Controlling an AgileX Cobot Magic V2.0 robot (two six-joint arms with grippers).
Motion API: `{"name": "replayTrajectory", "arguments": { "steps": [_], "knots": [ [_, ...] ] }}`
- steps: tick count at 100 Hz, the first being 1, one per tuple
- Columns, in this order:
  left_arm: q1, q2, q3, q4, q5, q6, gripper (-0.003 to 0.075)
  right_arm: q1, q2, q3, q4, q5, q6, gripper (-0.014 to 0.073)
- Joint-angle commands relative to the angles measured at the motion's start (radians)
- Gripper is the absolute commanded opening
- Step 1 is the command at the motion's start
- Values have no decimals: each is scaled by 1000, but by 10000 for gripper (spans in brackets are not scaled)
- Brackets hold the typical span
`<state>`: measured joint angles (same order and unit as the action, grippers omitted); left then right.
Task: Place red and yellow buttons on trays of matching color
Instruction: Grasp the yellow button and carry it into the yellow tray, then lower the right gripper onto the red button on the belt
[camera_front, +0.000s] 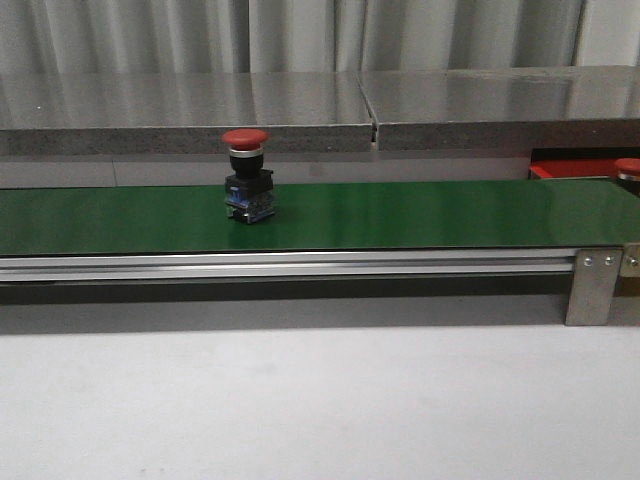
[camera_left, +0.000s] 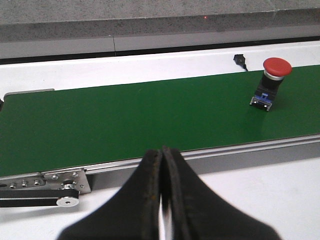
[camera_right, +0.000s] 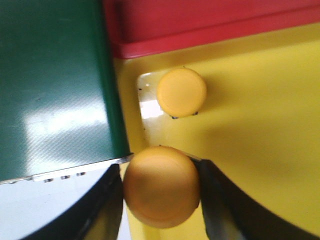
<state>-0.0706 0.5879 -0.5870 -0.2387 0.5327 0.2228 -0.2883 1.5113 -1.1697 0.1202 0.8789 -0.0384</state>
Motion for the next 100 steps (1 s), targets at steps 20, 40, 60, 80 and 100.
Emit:
{"name": "replayTrajectory", "arguments": {
  "steps": [20,40,60,80,100],
  "knots": [
    [-10,1,-26,-20,-66,-10,-19,-32,-35,106,26,-162,-3,167],
    [-10,1,-26,-20,-66,-10,-19,-32,0,156,29,-189,-3,177],
    [-10,1,-26,-20,-68,-10,-19,-32,5,158,29,-199,-3,458],
    [-10,1,-26,-20,-68,-10,-19,-32,-5,158,29,-227,-4,526],
    [-10,1,-26,-20,-68,-10,-19,-21,-89,158,23,-227,-48,526]
  ]
}}
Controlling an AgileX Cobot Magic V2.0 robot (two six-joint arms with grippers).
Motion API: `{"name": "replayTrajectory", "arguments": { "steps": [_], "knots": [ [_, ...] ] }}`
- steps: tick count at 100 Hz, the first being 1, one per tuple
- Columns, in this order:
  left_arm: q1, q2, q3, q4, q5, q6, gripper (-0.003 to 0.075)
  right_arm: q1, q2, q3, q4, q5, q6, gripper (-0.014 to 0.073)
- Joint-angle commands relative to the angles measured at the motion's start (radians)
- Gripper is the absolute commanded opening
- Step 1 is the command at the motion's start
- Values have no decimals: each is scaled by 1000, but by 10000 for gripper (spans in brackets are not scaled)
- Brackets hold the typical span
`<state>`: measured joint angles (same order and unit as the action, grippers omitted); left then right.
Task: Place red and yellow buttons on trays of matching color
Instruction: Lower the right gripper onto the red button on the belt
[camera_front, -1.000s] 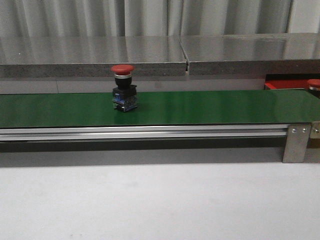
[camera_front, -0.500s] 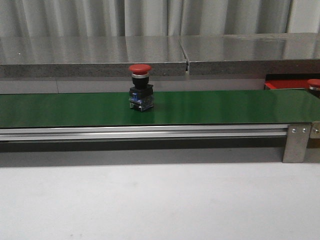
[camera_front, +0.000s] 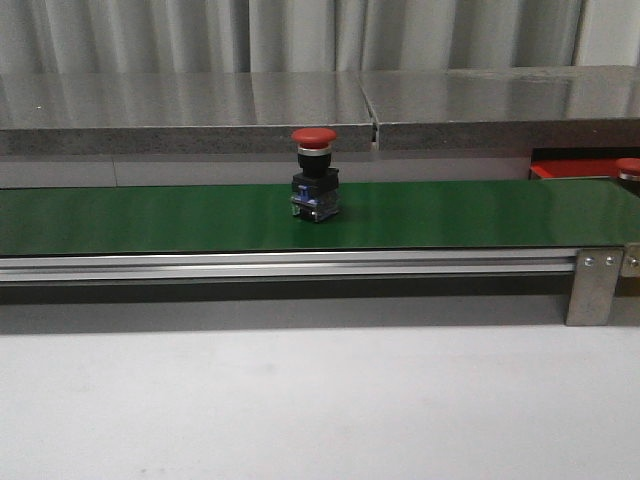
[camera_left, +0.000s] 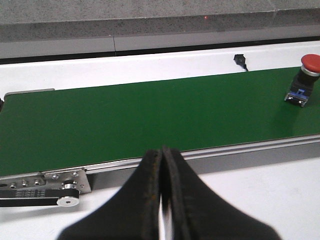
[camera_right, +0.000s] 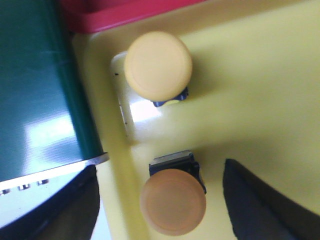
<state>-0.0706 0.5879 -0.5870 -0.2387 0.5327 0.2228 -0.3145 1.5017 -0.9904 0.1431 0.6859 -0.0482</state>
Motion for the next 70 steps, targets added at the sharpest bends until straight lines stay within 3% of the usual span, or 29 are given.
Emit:
{"name": "replayTrajectory", "arguments": {
  "steps": [1,20,38,70],
  "knots": [
    [-10,1,-26,-20,-68,-10,-19,7,-83,-21,0,-34,-42,526],
    [-10,1,-26,-20,-69,-10,-19,97,-136,-52,1,33,-55,526],
    [-10,1,-26,-20,-69,-10,-19,248,-123,-157,0,148,-58,526],
    [-10,1,-26,-20,-69,-10,-19,448,8,-384,-1,322,-104,526]
  ]
}}
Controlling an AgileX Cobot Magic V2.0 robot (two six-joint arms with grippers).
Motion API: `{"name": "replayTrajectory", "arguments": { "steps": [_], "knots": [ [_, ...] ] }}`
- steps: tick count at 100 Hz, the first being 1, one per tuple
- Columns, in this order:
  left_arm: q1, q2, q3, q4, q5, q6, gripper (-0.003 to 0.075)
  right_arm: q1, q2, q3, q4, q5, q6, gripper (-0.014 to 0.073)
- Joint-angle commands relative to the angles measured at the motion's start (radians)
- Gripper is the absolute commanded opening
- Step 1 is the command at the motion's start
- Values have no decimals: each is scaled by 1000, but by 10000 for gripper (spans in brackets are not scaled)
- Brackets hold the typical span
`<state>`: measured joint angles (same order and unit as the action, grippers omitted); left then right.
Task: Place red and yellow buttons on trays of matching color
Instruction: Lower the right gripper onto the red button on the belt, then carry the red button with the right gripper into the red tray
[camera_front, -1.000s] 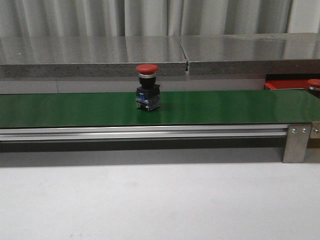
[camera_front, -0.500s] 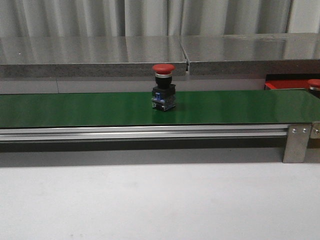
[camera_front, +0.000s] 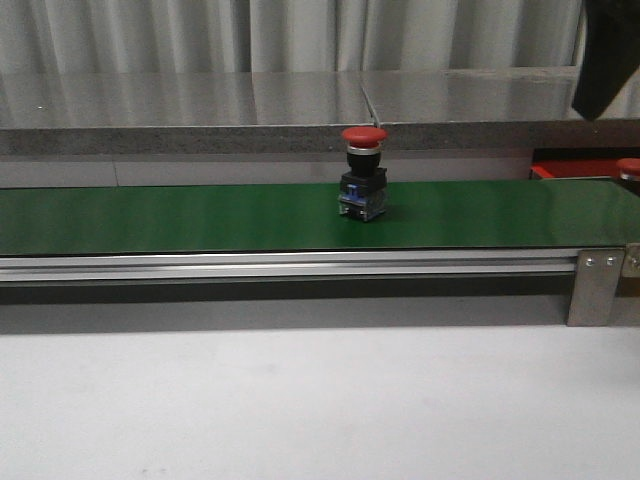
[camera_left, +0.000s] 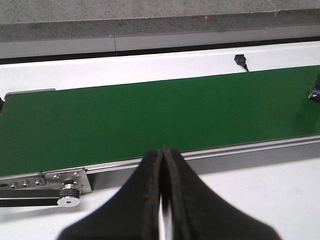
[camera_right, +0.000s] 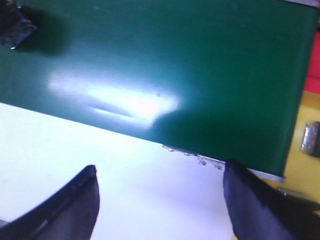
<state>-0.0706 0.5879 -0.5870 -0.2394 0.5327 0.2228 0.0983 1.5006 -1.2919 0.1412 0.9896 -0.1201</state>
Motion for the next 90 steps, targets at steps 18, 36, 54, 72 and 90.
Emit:
{"name": "replayTrajectory", "arguments": {
  "steps": [18,36,54,72,90],
  "knots": [
    [-10,1,-26,-19,-69,-10,-19,111,115,-215,3,91,-96,526],
    [-10,1,-26,-19,-69,-10,-19,148,219,-311,10,116,-135,526],
    [-10,1,-26,-19,-69,-10,-19,150,297,-397,21,119,-152,526],
    [-10,1,-26,-19,-69,-10,-19,150,353,-449,50,128,-186,526],
    [-10,1,-26,-19,-69,-10,-19,150,398,-484,66,115,-201,526]
  ]
}}
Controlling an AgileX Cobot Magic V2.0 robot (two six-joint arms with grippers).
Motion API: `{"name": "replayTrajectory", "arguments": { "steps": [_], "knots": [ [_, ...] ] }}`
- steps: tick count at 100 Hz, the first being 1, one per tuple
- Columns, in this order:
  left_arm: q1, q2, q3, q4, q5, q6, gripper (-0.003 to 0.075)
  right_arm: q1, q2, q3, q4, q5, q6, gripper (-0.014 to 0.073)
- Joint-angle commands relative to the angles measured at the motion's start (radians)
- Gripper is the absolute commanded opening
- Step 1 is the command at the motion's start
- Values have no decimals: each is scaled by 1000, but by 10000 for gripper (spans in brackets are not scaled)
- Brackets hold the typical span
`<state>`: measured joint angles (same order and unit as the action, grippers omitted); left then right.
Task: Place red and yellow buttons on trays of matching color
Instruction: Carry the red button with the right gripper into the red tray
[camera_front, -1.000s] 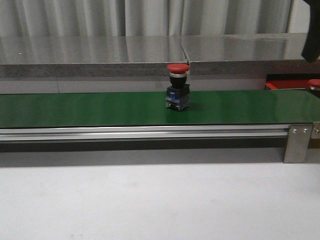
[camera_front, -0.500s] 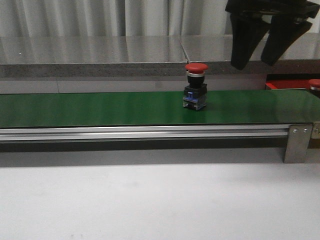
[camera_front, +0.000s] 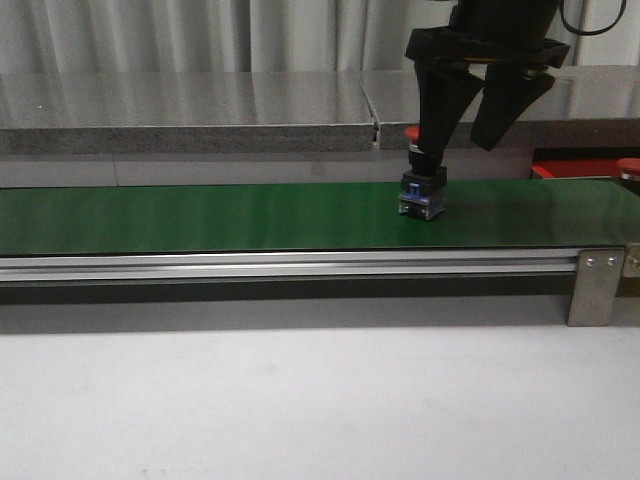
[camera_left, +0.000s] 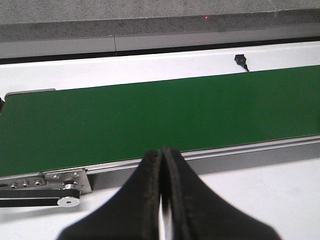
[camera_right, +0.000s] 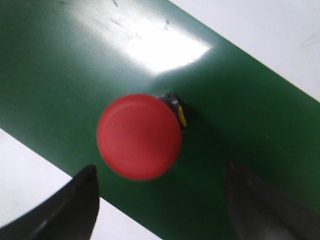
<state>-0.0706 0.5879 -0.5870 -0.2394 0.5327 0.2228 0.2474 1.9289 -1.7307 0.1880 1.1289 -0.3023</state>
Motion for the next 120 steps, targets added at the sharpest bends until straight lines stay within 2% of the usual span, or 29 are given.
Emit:
{"name": "replayTrajectory", "arguments": {
  "steps": [1,9,16,31,42,68,83,120],
  "knots": [
    [-10,1,-26,-19,-69,-10,-19,1,-27,-48,20,-26,-18,526],
    [-10,1,-26,-19,-69,-10,-19,1,-11,-52,19,-57,-18,522],
    [-10,1,-26,-19,-69,-10,-19,1,-8,-53,16,-84,-18,471],
    [-10,1,-26,-19,-69,-10,-19,0,-8,-53,14,-95,-12,199],
    [-10,1,-26,-19,-69,-10,-19,0,-11,-53,11,-111,-8,103],
    [-10,1,-26,-19,-69,-10,-19,-56,-81,-53,-42,-117,114,94],
    [-10,1,-26,-19,-69,-10,-19,-146,-125,-53,-96,-114,157,94],
    [-10,1,-26,-19,-69,-10,-19,-365,-134,-37,-99,-124,214,94]
  ]
}}
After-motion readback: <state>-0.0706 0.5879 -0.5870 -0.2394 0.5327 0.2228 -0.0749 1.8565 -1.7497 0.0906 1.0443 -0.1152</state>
